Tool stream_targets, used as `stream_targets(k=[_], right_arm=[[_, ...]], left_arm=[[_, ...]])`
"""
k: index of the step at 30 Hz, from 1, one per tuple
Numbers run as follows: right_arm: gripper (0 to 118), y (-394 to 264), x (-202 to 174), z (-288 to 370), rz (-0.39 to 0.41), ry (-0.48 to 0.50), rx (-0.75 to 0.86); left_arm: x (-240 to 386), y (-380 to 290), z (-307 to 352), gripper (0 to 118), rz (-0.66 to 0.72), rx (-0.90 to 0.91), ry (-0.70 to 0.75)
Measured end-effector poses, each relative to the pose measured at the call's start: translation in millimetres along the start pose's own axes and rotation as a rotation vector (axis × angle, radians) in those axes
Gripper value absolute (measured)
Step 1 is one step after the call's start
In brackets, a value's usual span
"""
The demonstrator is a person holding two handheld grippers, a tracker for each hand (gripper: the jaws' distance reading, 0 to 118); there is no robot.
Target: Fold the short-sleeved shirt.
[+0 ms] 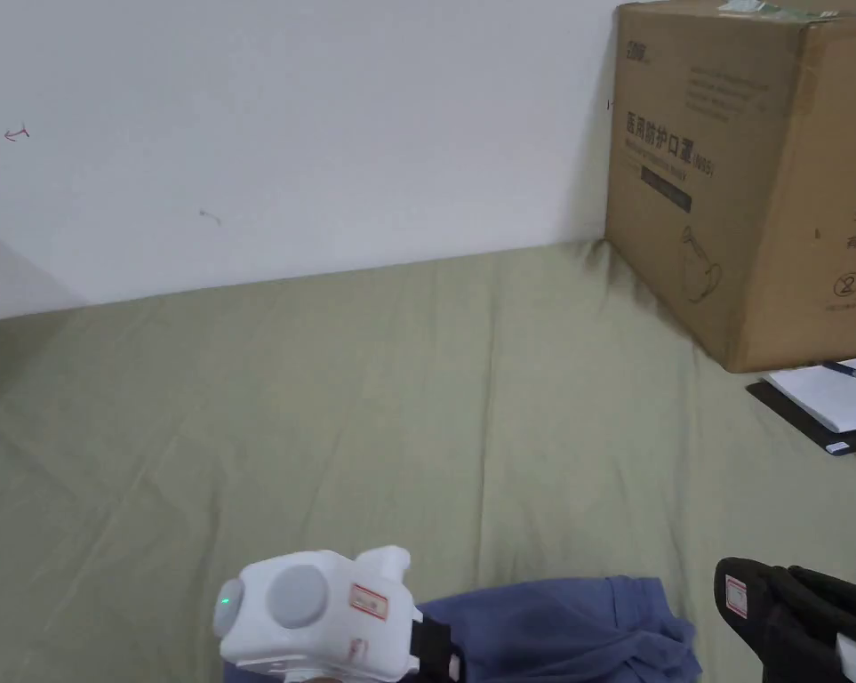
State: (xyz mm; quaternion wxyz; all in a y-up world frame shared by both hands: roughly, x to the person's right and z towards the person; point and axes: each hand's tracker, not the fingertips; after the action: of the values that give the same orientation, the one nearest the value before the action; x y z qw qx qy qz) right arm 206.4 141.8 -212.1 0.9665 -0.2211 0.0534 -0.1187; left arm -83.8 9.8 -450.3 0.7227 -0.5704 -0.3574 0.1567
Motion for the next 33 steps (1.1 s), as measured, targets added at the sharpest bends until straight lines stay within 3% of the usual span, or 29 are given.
stream_targets(k=[2,3,6,7,8,10,11,12,13,18,22,26,28,30,31,32,33], right_arm=[[0,1.2,-3.2,-2.4,0.003,0.006,-0.006],[0,1.5,-5.0,-4.4,0.007,0.006,-0.009],[0,3.8,-8.6,-10.4,0.006,0.012,-0.023],[0,4.3,-10.7,-12.7,0.006,0.014,-0.028],[0,4.8,-13.1,-15.0,0.007,0.017,-0.032],[0,5.6,-17.8,-19.6,0.006,0.022,-0.039],[0,5.7,-20.6,-22.8,0.006,0.025,-0.045],[0,5.9,-23.7,-25.5,0.008,0.026,-0.051],[0,6.0,-27.4,-28.5,0.012,0.028,-0.059],[0,5.0,-44.7,-46.9,0.037,0.040,-0.121],[0,0.4,-57.3,-62.9,0.040,0.039,-0.173],[0,-4.5,-63.2,-75.9,0.020,0.038,-0.221],[0,-7.2,-65.2,-80.7,0.033,0.026,-0.237],[0,-8.3,-66.8,-86.5,0.042,0.020,-0.256],[0,-7.8,-69.4,-87.2,0.042,0.019,-0.261],[0,-7.6,-70.2,-88.0,0.042,0.020,-0.266],[0,-7.6,-70.0,-88.2,0.042,0.023,-0.270]], left_arm=[[-15.6,-2.6,33.7,0,0.138,0.090,-0.311],[-19.3,-5.0,48.7,0,0.176,0.130,-0.379],[-34.5,-13.4,104.4,0,0.162,0.259,-0.339],[-44.7,-16.2,122.0,6,0.148,0.278,-0.287],[-55.9,-18.6,136.1,23,0.136,0.288,-0.240],[-87.6,-25.4,158.6,43,0.133,0.258,-0.218],[-105.5,-29.1,166.7,43,0.151,0.214,-0.203],[-118.9,-33.8,170.1,91,0.169,0.187,-0.198],[-135.4,-40.7,172.4,117,0.186,0.178,-0.189],[-202.0,-67.5,162.5,118,0.414,0.192,-0.321],[-258.7,-74.1,110.9,118,0.610,0.065,-0.591],[-255.3,-70.2,80.2,118,0.535,0.170,-0.775],[-252.5,-55.3,59.5,118,0.584,0.137,-0.784],[-236.6,-42.3,49.6,115,0.483,0.072,-0.717],[-229.1,-38.1,50.2,103,0.421,0.065,-0.660],[-218.0,-40.6,48.0,66,0.379,0.076,-0.576],[-214.3,-39.8,45.4,15,0.358,0.083,-0.473]])
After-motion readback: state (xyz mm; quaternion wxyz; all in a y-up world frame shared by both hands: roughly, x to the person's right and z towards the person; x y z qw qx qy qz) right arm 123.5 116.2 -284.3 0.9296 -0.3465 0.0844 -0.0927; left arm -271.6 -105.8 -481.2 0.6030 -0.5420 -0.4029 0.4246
